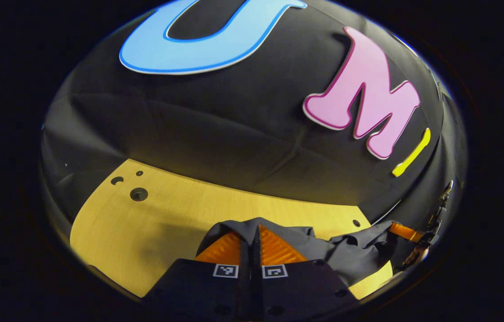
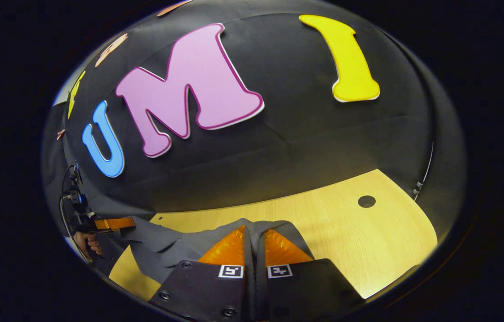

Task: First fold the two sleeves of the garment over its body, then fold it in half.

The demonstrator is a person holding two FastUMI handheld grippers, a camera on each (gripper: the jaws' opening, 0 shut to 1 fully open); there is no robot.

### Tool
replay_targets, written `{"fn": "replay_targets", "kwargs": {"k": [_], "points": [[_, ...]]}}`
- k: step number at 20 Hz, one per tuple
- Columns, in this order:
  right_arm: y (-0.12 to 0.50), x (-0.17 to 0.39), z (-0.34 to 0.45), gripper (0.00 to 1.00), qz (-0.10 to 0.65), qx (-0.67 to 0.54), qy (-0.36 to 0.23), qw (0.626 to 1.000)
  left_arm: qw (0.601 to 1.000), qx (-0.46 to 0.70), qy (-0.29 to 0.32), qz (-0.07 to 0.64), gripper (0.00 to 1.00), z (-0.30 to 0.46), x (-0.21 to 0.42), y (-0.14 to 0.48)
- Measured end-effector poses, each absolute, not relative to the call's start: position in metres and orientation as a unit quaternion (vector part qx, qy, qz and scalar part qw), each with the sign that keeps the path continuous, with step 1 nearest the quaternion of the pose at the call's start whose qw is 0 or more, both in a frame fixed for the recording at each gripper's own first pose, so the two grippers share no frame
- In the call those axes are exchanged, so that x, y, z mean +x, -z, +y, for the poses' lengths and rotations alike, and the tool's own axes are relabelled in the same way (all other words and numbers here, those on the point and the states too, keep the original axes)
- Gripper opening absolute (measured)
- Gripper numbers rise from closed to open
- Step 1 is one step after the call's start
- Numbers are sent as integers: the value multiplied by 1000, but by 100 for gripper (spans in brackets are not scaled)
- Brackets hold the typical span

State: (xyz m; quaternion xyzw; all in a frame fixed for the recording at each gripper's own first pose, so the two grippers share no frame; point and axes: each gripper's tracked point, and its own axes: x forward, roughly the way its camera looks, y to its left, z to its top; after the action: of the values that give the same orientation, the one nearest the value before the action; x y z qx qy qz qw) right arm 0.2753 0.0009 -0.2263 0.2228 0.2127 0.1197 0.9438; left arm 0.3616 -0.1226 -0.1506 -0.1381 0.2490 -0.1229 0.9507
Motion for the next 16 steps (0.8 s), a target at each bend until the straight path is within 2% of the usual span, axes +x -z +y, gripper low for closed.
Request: {"fn": "replay_targets", "kwargs": {"k": [9,14,16], "points": [[346,314,2,5,286,180,-93,937,940,-127,78,307,5,-114,413,251],[384,321,5,5,311,166,-84,932,938,-78,73,330,5,-111,422,293],[392,322,6,5,315,161,-81,932,938,-72,71,332,2,-110,424,300]]}}
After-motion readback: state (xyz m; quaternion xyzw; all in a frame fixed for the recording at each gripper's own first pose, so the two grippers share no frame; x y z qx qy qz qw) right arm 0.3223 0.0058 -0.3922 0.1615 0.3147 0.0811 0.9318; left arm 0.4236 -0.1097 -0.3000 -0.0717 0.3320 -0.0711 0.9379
